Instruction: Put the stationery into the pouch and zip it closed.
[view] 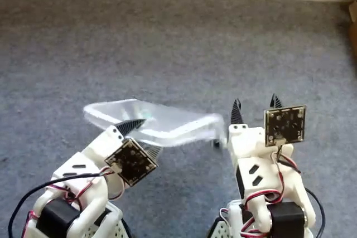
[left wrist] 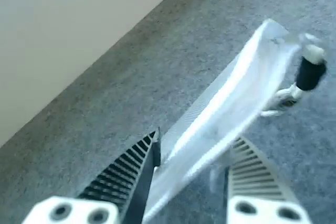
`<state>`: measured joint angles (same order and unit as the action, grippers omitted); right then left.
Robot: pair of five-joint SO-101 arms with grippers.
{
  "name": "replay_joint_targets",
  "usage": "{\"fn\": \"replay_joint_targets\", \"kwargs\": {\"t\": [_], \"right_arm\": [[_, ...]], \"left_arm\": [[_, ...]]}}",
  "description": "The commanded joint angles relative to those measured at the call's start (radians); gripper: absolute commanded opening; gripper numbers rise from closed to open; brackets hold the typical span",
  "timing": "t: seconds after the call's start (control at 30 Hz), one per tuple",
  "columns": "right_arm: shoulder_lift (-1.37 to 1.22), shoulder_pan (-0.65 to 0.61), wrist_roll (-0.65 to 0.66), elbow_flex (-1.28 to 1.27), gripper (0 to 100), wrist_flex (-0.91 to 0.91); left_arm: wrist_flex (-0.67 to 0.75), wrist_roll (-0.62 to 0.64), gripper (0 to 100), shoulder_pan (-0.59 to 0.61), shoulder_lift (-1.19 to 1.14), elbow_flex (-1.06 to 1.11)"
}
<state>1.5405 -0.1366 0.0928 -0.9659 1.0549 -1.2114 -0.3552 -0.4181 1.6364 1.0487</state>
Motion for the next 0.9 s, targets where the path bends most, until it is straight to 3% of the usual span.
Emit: {"fn": "replay_joint_targets", "kwargs": {"t": [0.0,0.3,0.43,0.63,0.87], "right_arm": [[-0.002,-0.008,0.000,-0.033,25.9,0.004],[-0.001,-0.008,0.000,-0.231,25.8,-0.002],[0.004,-0.008,0.000,-0.280,17.6,-0.005],[0.005,-0.007,0.000,-0.377,5.8,-0.114],[0.005,-0.007,0.000,-0.567,4.9,-0.303]], "left_arm": [[-0.057,0.018,20,-0.076,0.015,-0.102],[-0.176,0.072,20,-0.105,0.015,-0.286],[-0.212,0.086,20,-0.102,0.015,-0.361],[-0.207,0.126,20,0.117,0.015,-0.378],[-0.203,0.126,15,0.326,0.015,-0.260]]}}
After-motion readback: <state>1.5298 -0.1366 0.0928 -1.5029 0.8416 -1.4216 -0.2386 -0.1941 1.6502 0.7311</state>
